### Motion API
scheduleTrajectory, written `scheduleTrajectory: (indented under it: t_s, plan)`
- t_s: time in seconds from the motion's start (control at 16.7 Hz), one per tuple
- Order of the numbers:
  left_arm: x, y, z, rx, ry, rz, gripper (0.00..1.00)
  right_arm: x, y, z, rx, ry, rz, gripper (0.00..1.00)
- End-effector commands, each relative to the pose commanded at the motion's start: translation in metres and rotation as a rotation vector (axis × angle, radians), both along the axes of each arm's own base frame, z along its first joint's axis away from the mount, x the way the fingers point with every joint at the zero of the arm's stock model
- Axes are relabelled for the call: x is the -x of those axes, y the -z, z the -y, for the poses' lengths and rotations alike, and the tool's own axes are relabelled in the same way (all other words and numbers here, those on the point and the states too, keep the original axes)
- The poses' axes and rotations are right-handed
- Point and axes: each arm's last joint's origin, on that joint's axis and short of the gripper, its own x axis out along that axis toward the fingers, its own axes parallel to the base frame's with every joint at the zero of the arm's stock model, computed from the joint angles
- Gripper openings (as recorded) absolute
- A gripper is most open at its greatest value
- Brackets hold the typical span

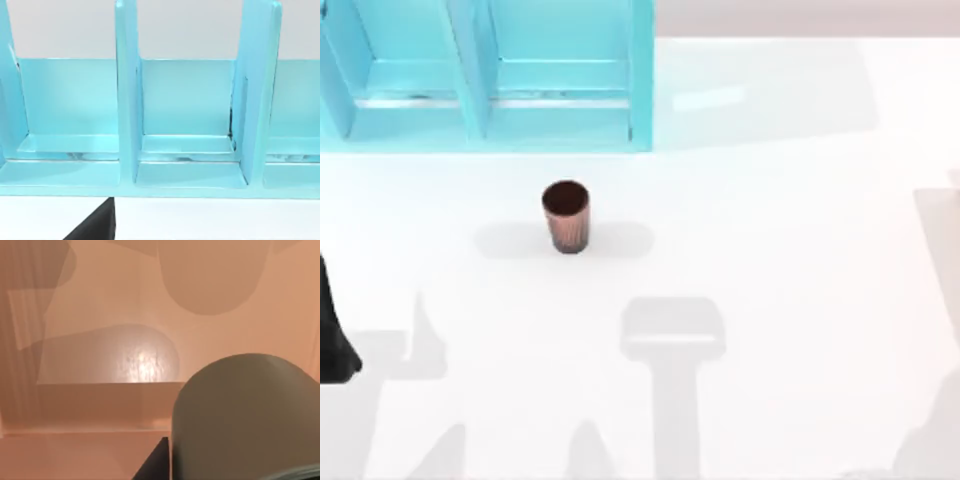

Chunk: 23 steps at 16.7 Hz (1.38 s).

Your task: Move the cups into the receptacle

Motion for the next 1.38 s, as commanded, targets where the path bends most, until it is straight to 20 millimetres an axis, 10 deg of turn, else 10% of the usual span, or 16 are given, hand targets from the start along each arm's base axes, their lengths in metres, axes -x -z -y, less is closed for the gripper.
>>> scheduleTrajectory:
  t_s: [0.6,1.38]
  plan:
    - [0.000,0.000,0.000,0.000,0.000,0.000,1.00,0.000,0.000,0.000,0.000,0.000,0.000,0.98]
    - [0.000,0.000,0.000,0.000,0.000,0.000,1.00,-0.003,-0.014,0.001,-0.005,-0.012,-0.009,1.00]
